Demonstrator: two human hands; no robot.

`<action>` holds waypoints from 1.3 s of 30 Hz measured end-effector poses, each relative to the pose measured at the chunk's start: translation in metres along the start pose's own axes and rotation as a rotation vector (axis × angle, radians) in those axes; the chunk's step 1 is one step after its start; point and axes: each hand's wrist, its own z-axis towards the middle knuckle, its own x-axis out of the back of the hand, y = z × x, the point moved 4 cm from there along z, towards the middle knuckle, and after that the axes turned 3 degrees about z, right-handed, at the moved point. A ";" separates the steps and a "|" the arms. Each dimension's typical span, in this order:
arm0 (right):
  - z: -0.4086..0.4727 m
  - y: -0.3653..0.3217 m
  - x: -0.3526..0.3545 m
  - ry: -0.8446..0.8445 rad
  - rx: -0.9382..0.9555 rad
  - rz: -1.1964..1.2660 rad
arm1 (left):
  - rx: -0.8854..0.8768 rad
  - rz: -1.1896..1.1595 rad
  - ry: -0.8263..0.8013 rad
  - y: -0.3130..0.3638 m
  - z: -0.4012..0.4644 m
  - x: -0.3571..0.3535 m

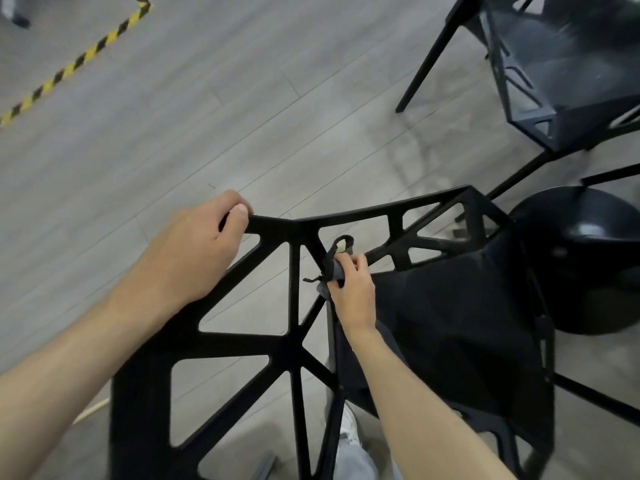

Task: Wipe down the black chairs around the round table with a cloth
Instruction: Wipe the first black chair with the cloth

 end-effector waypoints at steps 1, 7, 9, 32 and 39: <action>0.002 0.001 0.003 -0.002 -0.015 0.001 | -0.004 0.006 0.004 0.001 0.000 0.000; 0.004 -0.018 0.070 0.175 -0.096 0.309 | -0.006 -0.001 0.017 0.001 -0.001 0.002; -0.002 -0.030 0.102 0.343 -0.087 0.401 | -0.009 -0.008 0.018 0.002 -0.002 0.003; 0.074 -0.017 0.115 0.312 -0.010 0.137 | -0.037 0.086 0.040 0.000 -0.001 0.000; 0.046 -0.086 0.047 0.099 0.205 0.005 | -0.041 0.123 0.055 0.000 -0.001 0.000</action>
